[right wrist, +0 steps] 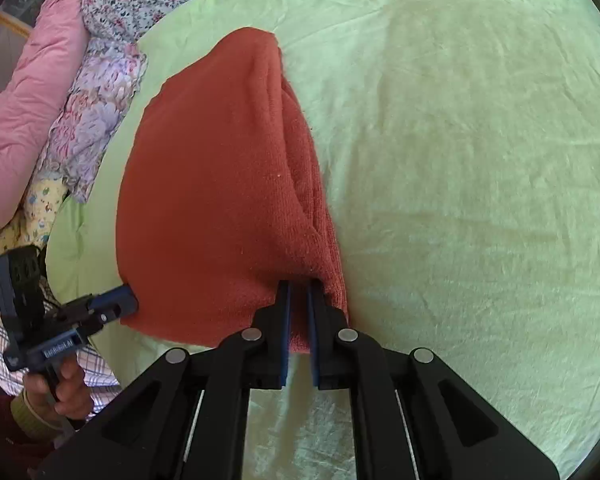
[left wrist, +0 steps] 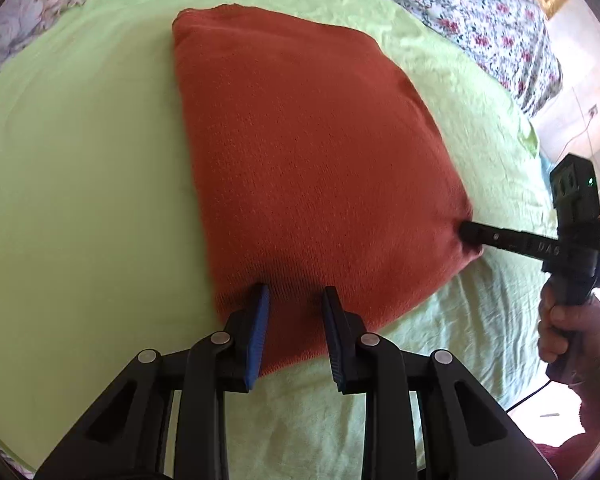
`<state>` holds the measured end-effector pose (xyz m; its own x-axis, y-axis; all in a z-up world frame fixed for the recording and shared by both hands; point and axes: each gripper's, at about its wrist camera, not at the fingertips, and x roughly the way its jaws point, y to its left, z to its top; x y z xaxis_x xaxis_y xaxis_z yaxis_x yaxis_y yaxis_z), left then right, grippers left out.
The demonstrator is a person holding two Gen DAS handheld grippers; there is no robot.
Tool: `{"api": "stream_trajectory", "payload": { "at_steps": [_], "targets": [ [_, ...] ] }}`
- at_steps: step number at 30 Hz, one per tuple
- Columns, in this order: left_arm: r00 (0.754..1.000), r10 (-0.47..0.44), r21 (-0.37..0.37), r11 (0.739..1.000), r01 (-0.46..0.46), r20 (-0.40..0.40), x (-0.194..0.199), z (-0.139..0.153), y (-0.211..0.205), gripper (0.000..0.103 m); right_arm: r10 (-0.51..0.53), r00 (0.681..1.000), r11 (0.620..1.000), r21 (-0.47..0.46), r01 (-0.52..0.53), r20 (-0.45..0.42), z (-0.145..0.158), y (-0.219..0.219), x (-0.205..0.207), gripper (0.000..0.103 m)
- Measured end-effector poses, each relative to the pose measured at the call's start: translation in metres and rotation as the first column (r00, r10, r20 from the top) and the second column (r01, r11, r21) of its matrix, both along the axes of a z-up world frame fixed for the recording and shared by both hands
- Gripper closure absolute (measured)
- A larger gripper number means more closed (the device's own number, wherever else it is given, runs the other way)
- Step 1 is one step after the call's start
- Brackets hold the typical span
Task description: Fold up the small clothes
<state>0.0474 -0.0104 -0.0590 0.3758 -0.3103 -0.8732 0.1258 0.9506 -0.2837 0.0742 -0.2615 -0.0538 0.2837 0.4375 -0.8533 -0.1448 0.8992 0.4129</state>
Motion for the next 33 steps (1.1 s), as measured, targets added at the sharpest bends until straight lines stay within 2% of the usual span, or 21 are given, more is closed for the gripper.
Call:
{"api": "stream_trajectory", "payload": {
  "at_steps": [4, 6, 8, 10, 11, 14, 17, 24, 33],
  "targets": [
    [1.0, 0.002, -0.006, 1.0, -0.003, -0.018, 0.003, 0.001, 0.001, 0.074, -0.03, 1.0, 1.0, 0.001, 0.03, -0.002, 0.005, 0.001, -0.003, 0.094],
    [1.0, -0.002, -0.011, 1.0, 0.002, -0.02, 0.001, 0.007, 0.003, 0.069, -0.032, 0.999, 0.999, -0.014, 0.032, 0.004, 0.012, 0.001, -0.009, 0.093],
    [1.0, -0.007, -0.001, 1.0, 0.007, -0.009, -0.003, 0.016, 0.006, 0.064, -0.023, 0.999, 1.0, -0.019, 0.023, 0.024, 0.021, 0.004, -0.016, 0.088],
    [1.0, -0.006, 0.015, 1.0, 0.006, 0.0, -0.01, 0.021, 0.007, 0.06, -0.022, 0.999, 1.0, -0.014, 0.022, 0.046, 0.031, 0.006, -0.025, 0.071],
    [1.0, -0.004, 0.018, 1.0, 0.004, 0.01, -0.014, 0.025, 0.008, 0.058, -0.022, 0.998, 1.0, -0.005, 0.022, 0.058, 0.035, 0.008, -0.029, 0.068],
    [0.999, 0.004, 0.056, 0.998, -0.006, 0.034, -0.024, 0.032, 0.013, 0.054, -0.014, 0.995, 1.0, -0.009, 0.015, 0.096, 0.046, 0.018, -0.041, 0.066],
    [0.998, 0.018, 0.098, 0.995, -0.024, 0.061, -0.031, 0.036, 0.02, 0.045, 0.009, 0.993, 1.0, -0.01, -0.008, 0.116, 0.052, 0.033, -0.048, 0.065],
    [0.989, 0.066, 0.175, 0.981, -0.089, 0.132, -0.049, 0.049, 0.044, 0.027, 0.074, 0.986, 0.997, -0.019, -0.072, 0.15, 0.057, 0.06, -0.068, 0.044],
    [0.987, 0.063, 0.209, 0.973, -0.093, 0.145, -0.076, 0.049, 0.052, 0.024, 0.11, 0.981, 0.994, -0.045, -0.104, 0.161, 0.059, 0.07, -0.1, 0.033]
  ]
}}
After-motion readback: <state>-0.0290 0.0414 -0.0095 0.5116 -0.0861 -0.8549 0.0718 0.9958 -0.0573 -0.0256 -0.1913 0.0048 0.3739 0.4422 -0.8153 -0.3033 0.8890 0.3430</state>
